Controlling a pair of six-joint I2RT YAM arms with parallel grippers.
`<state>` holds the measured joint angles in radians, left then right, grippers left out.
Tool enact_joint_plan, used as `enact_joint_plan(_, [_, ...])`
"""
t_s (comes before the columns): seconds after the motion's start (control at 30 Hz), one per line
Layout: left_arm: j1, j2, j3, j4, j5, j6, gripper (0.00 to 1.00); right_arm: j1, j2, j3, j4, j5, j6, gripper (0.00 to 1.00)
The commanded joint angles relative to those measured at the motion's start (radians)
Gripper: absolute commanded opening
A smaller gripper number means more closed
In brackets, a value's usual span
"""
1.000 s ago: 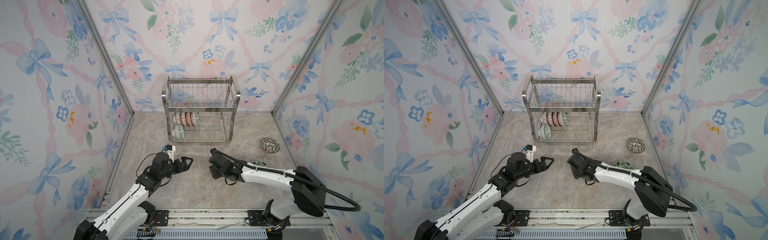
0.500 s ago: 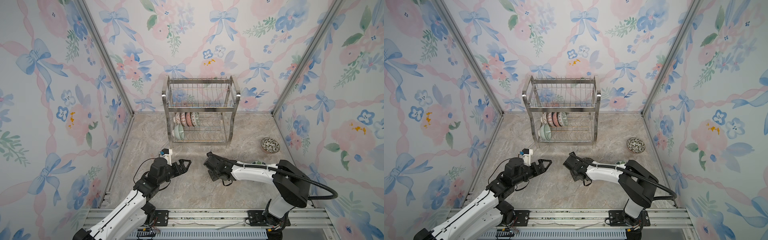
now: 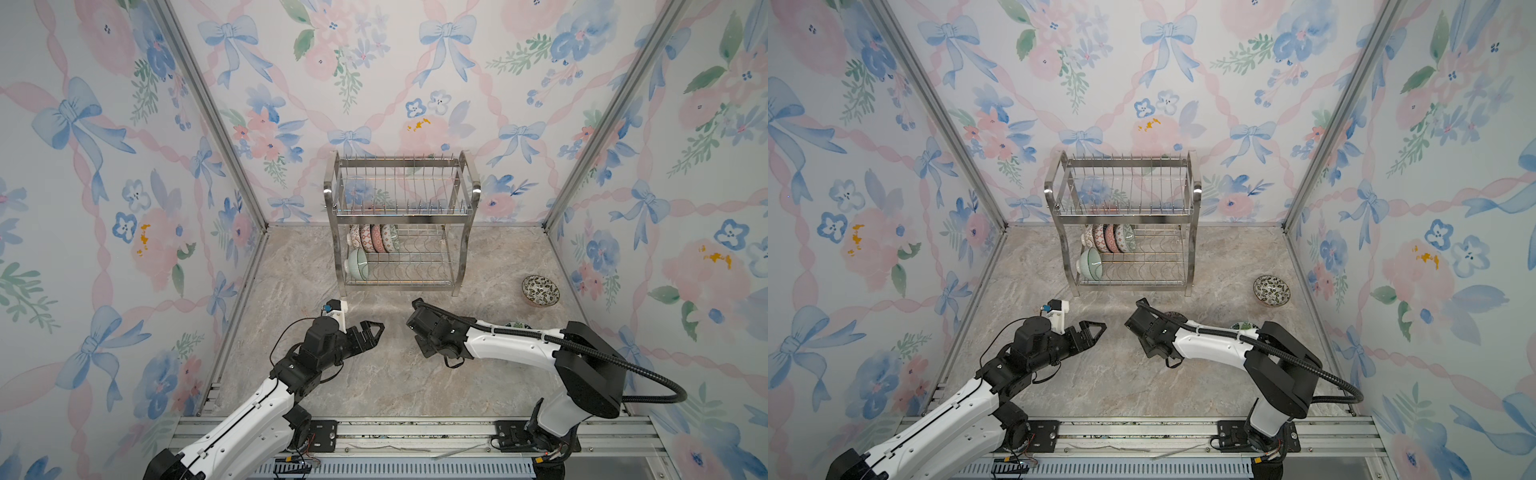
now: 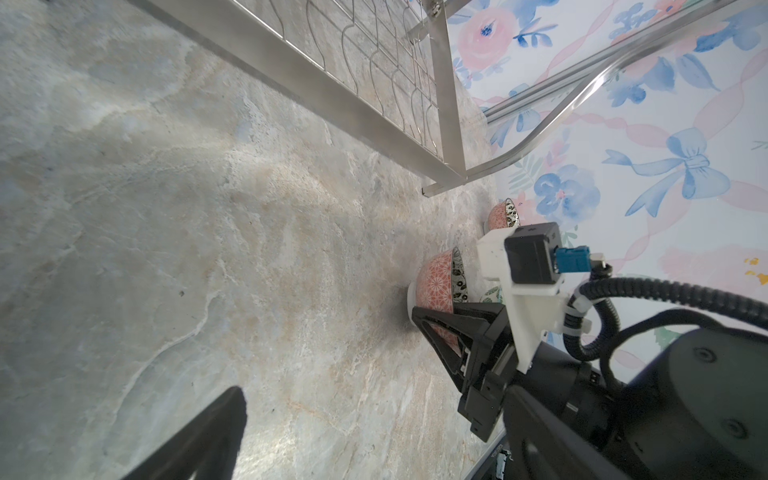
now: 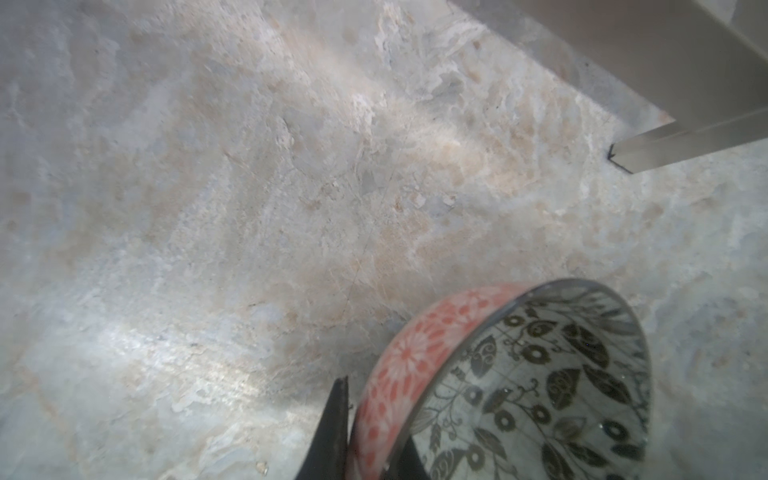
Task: Load the bowls into the dish rack
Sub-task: 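Close the right gripper on the pink leaf-pattern bowl rim, then lift the pink bowl with the right gripper and carry it toward the rack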
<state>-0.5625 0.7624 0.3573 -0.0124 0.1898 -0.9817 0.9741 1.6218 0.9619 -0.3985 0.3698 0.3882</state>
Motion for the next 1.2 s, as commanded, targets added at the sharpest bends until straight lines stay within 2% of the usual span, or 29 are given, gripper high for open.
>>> enact_joint_plan(0.0, [-0.011,-0.001,0.032,0.012,-0.032,-0.008,0.98,-0.030,-0.059,-0.010,0.032,-0.046,-0.028,0.00])
enact_joint_plan(0.4, [-0.022,0.029,0.060,0.011,-0.040,-0.011,0.98,-0.087,-0.162,-0.009,0.163,-0.212,-0.059,0.00])
enact_joint_plan(0.63, [-0.040,0.051,0.080,0.010,-0.052,-0.008,0.98,-0.092,-0.156,0.035,0.179,-0.241,-0.082,0.00])
enact_joint_plan(1.17, [-0.047,-0.004,0.067,-0.014,-0.077,-0.015,0.98,-0.098,-0.176,0.041,0.248,-0.296,-0.065,0.00])
